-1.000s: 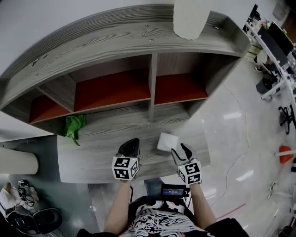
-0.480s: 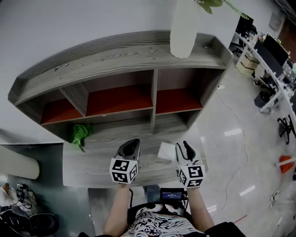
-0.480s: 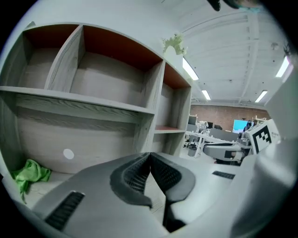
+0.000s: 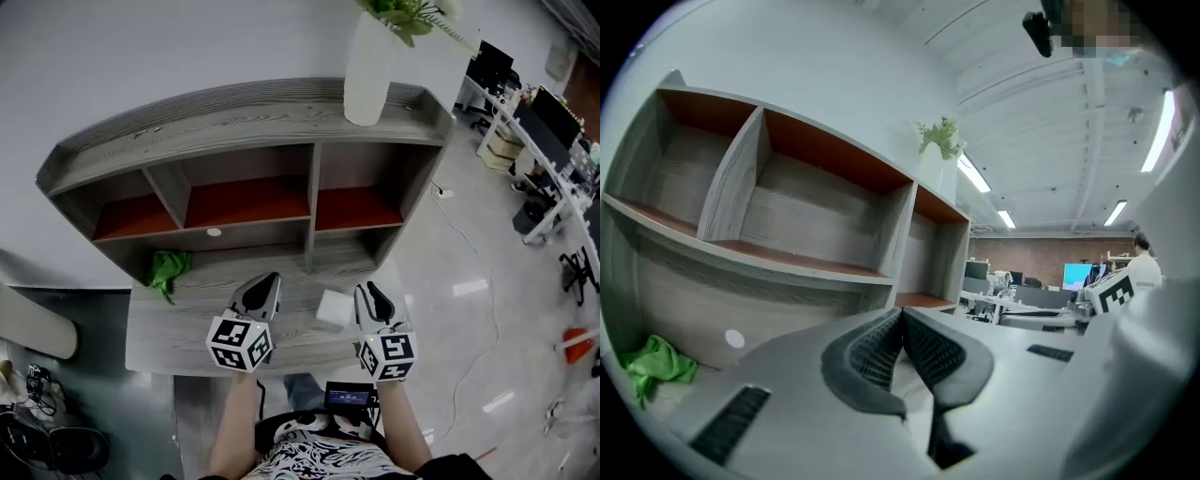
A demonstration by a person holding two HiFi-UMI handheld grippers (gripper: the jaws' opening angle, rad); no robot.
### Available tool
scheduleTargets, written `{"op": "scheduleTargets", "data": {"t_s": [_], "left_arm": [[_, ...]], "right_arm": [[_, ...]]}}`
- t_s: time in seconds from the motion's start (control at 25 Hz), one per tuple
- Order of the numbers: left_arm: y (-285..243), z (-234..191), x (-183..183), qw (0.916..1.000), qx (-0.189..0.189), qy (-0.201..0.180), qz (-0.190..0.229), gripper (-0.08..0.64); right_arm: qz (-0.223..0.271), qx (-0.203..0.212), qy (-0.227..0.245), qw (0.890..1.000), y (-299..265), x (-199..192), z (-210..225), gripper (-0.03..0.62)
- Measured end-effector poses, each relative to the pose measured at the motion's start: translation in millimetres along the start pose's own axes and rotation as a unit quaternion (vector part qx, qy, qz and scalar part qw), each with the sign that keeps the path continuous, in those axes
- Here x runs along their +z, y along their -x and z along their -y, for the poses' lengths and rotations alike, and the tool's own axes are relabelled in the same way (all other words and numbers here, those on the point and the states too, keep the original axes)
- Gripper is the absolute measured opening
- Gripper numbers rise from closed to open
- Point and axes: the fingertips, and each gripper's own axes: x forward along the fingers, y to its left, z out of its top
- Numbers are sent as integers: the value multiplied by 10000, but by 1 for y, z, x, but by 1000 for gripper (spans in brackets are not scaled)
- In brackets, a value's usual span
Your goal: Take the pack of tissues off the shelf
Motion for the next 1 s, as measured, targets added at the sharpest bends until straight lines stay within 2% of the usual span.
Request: {"op": "scheduleTargets", "data": {"t_s": [0.16, 0.24, 0.72, 1.0], "left_arm": [[4, 5, 2, 9999, 42, -150, -15, 8], [3, 8, 4, 9998, 26, -179, -1, 8], [0, 12, 2, 9996, 40, -261, -66, 8], [3, 14, -2, 9999, 84, -135, -58, 8]], "right_arm": [[-6, -49, 33, 10000, 2, 5, -3, 79], [17, -83, 137, 9999, 5, 8, -2, 5], [35, -119, 230, 9997, 10, 11, 2, 5], [19, -88, 324, 9994, 10, 11, 5, 5]]}}
